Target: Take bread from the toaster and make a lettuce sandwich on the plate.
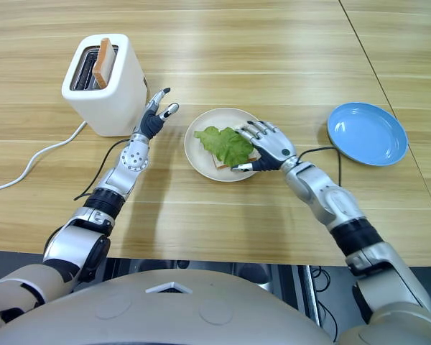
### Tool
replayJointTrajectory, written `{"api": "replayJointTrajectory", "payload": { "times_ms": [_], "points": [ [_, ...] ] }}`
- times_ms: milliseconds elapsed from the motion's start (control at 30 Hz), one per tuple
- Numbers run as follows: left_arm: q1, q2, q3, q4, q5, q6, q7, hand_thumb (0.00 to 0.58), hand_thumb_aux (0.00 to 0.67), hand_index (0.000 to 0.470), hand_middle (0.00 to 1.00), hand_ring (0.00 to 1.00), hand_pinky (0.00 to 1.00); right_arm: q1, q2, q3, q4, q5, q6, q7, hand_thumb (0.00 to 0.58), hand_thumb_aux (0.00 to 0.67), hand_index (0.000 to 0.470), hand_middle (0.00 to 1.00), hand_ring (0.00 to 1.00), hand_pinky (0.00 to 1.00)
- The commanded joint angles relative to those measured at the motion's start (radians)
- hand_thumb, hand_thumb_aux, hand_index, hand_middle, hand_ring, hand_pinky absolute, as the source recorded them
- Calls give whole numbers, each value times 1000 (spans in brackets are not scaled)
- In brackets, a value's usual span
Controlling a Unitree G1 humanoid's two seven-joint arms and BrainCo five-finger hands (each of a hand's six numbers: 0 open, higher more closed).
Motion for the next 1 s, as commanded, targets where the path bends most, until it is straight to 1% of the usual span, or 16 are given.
{"api": "replayJointTrajectory", "payload": {
  "times_ms": [33, 100, 133, 233, 300, 400, 467, 500, 600, 700, 767, 833, 1000],
  "points": [
    [41, 29, 7, -150, 17, -23, 11, 0, 0, 0, 0, 0, 0, 82, -84, -201, -202, 90, 29, 56, 0, 0, 0, 0, 0, 0],
    [73, 45, 16, -269, 42, -26, 27, 0, 0, 0, 0, 0, 0, 119, -108, -307, -278, 131, 39, 70, 0, 0, 0, 0, 0, 0],
    [86, 51, 19, -313, 51, -23, 32, 0, 0, 0, 0, 0, 0, 128, -110, -339, -301, 149, 41, 78, 0, 0, 0, 0, 0, 0],
    [131, 80, 54, -536, 143, 6, 83, 0, 0, 0, 0, 0, 0, 149, -90, -439, -358, 210, 40, 79, 0, 0, 0, 0, 0, 0],
    [145, 108, 89, -653, 235, 66, 115, 0, 0, 0, 0, 0, 0, 151, -56, -458, -368, 241, 35, 72, 0, 0, 0, 0, 0, 0],
    [125, 155, 126, -689, 349, 201, 113, 0, 0, 0, 0, 0, 0, 144, -1, -431, -338, 262, 25, 80, 0, 0, 0, 0, 0, 0],
    [104, 181, 142, -669, 398, 287, 102, 0, 0, 0, 0, 0, 0, 136, 28, -414, -313, 258, 20, 82, 0, 0, 0, 0, 0, 0],
    [79, 199, 148, -623, 414, 332, 96, 0, 0, 0, 0, 0, 0, 131, 47, -404, -293, 260, 14, 81, 0, 0, 0, 0, 0, 0],
    [-2, 237, 143, -434, 443, 444, 82, 0, 0, 0, 0, 0, 0, 107, 83, -369, -213, 252, 0, 74, 0, 0, 0, 0, 0, 0],
    [-62, 247, 122, -269, 432, 510, 62, 0, 0, 0, 0, 0, 0, 87, 96, -353, -145, 246, -19, 63, 0, 0, 0, 0, 0, 0],
    [-108, 243, 102, -133, 426, 531, 73, 0, 0, 0, 0, 0, 0, 82, 97, -355, -121, 247, -30, 58, 0, 0, 0, 0, 0, 0],
    [-146, 233, 85, -13, 409, 520, 95, 0, 0, 0, 0, 0, 0, 83, 95, -363, -113, 249, -38, 56, 0, 0, 0, 0, 0, 0],
    [-198, 219, 52, 134, 367, 504, 129, 0, 0, 0, 0, 0, 0, 92, 91, -377, -121, 247, -39, 58, 0, 0, 0, 0, 0, 0]
  ]
}}
